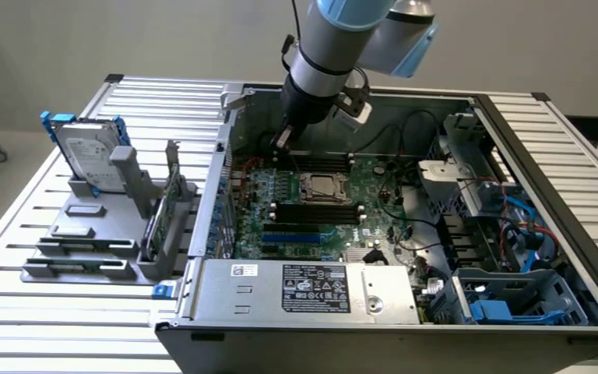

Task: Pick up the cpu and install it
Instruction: 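Install the first cpu locking lever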

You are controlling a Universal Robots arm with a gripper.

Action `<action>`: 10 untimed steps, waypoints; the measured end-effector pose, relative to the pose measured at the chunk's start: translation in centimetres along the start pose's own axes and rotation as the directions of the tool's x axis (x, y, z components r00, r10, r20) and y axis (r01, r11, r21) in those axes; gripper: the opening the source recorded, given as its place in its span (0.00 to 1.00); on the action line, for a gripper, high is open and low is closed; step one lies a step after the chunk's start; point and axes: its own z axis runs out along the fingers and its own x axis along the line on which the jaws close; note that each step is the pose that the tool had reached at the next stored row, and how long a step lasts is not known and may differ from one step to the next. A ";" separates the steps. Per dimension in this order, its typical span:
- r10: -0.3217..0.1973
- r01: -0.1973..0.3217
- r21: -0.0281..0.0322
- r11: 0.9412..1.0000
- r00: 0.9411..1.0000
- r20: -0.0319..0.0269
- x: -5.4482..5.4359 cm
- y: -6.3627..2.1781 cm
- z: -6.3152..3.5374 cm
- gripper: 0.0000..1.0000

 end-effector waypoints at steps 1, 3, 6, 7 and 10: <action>0.009 -0.009 -0.001 1.000 1.000 -0.003 0.0 -0.01 0.01 0.11; 0.022 -0.022 -0.003 1.000 1.000 -0.008 0.0 -0.06 0.01 0.11; 0.043 -0.043 -0.006 0.999 0.999 -0.015 -0.1 -0.13 0.01 0.11; 0.049 -0.049 -0.007 0.999 0.999 -0.017 -0.1 -0.16 0.01 0.11; 0.058 -0.058 -0.008 0.998 0.998 -0.020 -0.1 -0.33 0.05 0.11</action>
